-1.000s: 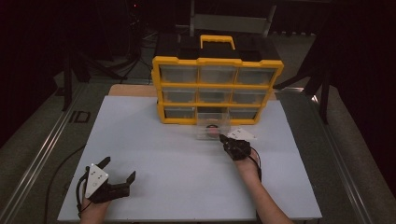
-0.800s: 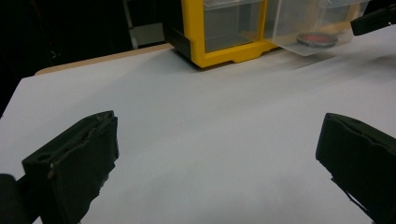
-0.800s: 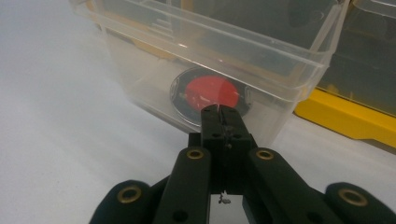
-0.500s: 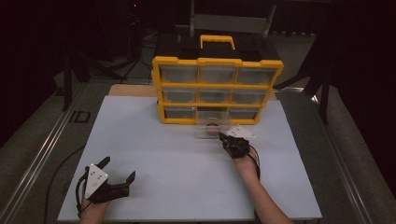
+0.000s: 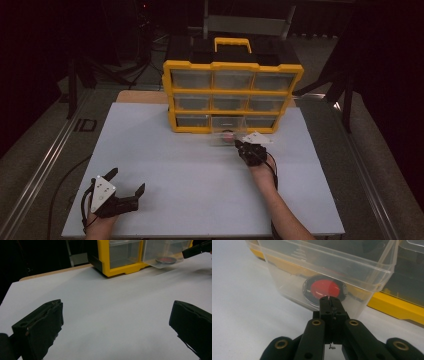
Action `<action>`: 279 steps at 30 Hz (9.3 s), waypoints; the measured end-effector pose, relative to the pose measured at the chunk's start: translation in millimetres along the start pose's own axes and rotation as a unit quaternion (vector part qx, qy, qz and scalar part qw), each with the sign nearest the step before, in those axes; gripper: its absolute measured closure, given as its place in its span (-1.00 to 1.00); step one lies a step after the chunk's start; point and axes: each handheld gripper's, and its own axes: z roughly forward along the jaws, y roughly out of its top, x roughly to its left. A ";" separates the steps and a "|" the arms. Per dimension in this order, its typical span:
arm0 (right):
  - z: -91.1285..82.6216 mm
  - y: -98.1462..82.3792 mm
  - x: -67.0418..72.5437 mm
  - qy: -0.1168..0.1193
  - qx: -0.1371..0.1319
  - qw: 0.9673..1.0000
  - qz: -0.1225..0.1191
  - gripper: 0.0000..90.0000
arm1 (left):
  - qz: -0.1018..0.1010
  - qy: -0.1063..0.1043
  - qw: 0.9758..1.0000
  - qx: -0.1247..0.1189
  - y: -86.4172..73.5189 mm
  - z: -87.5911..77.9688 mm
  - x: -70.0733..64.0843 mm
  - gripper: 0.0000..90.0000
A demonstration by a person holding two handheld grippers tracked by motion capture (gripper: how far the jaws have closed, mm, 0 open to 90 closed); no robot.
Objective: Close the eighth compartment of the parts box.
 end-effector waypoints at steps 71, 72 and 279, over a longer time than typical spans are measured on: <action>38.0 28.3 -15.4 -0.019 0.020 1.000 0.005 1.00 | -0.003 -0.004 1.000 0.001 -0.8 0.8 0.3 -0.99; 38.0 28.3 -15.4 -0.019 0.020 1.000 0.005 1.00 | -0.003 -0.004 1.000 0.001 -0.8 0.8 0.3 -0.99; -145.1 -7.7 -37.4 0.173 -0.145 0.971 -0.079 -0.80 | 0.002 -0.008 1.000 0.001 -1.4 -4.7 -0.4 -0.99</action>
